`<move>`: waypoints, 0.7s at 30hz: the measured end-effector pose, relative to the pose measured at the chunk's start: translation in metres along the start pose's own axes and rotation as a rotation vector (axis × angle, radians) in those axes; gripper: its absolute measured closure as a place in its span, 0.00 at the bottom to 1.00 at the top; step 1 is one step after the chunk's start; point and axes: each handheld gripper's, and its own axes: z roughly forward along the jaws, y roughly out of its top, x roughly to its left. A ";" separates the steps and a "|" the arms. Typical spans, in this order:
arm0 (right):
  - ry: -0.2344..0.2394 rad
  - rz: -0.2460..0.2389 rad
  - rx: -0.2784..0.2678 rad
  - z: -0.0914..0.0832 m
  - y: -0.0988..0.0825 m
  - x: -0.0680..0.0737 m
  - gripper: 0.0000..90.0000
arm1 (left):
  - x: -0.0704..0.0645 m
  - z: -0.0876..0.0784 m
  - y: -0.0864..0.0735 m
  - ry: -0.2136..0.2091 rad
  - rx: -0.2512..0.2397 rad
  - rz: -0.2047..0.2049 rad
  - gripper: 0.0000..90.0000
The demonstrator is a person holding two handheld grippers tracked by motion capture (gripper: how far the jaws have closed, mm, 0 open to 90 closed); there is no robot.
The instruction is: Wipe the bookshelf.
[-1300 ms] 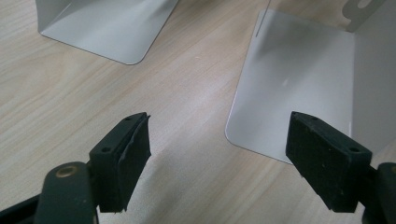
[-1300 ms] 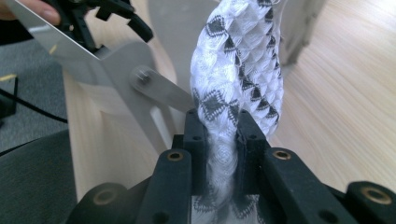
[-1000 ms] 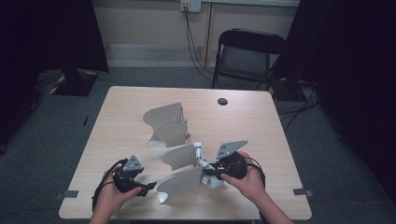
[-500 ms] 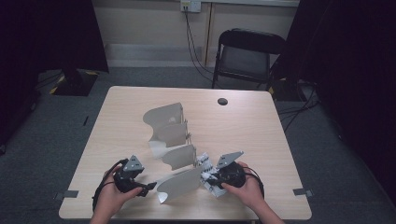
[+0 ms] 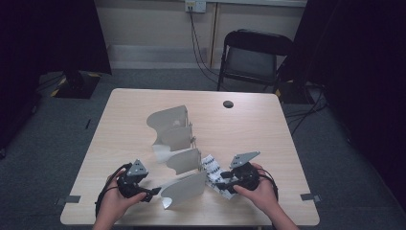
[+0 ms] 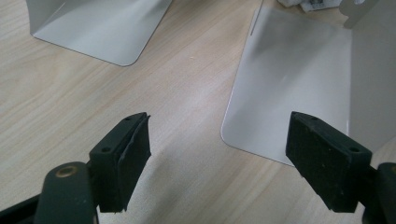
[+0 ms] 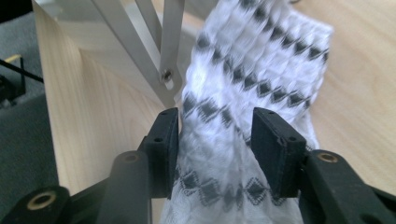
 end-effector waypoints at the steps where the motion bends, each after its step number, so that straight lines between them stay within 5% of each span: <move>1: 0.000 0.004 -0.008 -0.002 0.001 0.000 0.56 | 0.000 0.000 0.000 -0.001 -0.004 -0.004 0.24; 21: -0.060 0.043 0.027 -0.015 -0.013 -0.013 0.49 | -0.001 0.002 0.000 -0.006 -0.001 -0.003 0.25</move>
